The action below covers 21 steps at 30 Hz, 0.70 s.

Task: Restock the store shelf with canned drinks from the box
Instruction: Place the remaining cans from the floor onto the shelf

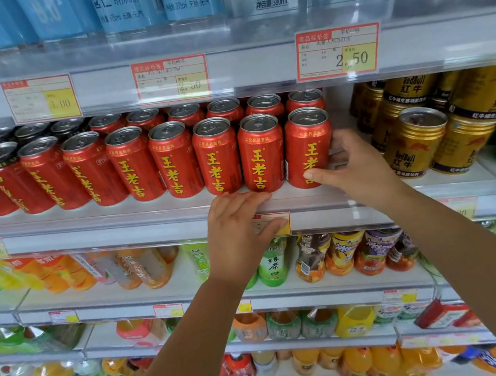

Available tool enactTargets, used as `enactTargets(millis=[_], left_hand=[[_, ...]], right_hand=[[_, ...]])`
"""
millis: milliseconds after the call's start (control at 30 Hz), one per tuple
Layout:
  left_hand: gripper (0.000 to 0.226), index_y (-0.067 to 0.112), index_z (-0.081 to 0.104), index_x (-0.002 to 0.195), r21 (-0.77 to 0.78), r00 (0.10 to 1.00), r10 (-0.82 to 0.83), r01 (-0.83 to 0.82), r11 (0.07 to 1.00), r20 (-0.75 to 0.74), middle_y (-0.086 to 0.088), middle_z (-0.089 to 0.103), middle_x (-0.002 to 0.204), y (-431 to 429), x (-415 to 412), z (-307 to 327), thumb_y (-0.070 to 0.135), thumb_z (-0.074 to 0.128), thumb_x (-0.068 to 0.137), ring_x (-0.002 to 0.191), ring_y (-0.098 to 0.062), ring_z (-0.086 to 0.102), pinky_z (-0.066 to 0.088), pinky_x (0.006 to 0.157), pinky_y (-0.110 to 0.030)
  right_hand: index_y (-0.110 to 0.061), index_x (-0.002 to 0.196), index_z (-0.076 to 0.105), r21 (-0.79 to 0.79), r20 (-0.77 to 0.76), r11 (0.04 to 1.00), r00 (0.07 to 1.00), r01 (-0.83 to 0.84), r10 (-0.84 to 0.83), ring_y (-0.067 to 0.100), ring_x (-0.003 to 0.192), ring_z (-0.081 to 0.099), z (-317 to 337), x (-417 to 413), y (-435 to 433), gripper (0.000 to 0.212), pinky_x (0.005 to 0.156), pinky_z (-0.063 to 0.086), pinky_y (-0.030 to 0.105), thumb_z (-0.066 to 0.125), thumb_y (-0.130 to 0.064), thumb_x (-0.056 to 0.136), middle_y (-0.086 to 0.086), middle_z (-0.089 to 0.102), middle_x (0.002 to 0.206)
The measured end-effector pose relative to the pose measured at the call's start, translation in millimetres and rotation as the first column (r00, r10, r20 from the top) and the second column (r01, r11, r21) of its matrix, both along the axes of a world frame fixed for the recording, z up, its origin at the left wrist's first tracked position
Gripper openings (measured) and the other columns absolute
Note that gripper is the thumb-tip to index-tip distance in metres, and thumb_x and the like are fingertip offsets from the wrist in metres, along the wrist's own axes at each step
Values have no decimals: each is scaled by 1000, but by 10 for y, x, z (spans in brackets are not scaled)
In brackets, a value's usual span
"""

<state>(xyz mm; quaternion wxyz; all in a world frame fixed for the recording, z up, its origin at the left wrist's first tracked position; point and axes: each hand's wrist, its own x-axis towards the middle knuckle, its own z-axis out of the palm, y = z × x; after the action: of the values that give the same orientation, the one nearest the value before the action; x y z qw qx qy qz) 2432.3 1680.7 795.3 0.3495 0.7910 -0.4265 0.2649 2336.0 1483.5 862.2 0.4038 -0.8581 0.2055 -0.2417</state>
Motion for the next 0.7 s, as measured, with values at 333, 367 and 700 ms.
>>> enactTargets(millis=[333, 367, 700], left_hand=[[45, 18, 68, 116, -82, 989, -68, 58, 995, -128, 1, 68, 113, 46, -31, 56, 43, 65, 79, 109, -19, 56, 37, 104, -36], [42, 17, 67, 117, -137, 982, -94, 71, 988, -166, 1, 66, 116, 62, -96, 84, 38, 65, 81, 112, -18, 55, 36, 105, -33], [29, 25, 66, 112, 47, 666, -324, 475, 878, -671, 14, 61, 112, -323, -1541, -1007, 24, 62, 83, 106, -11, 61, 50, 92, -32]], right_hand=[[-22, 130, 45, 71, 466, 953, 835, 294, -292, 10, 111, 58, -96, -468, 392, 52, 98, 48, 30, 71, -28, 85, 0, 60, 118], [-19, 125, 47, 82, 509, 943, 800, 322, -318, 12, 106, 60, -160, -629, 480, 42, 94, 50, 29, 67, -22, 89, 3, 61, 112], [-39, 94, 57, 338, -26, 725, 776, 600, -630, 2, 80, 62, -1922, -2499, 257, 17, 75, 52, 29, 59, -22, 94, -19, 65, 88]])
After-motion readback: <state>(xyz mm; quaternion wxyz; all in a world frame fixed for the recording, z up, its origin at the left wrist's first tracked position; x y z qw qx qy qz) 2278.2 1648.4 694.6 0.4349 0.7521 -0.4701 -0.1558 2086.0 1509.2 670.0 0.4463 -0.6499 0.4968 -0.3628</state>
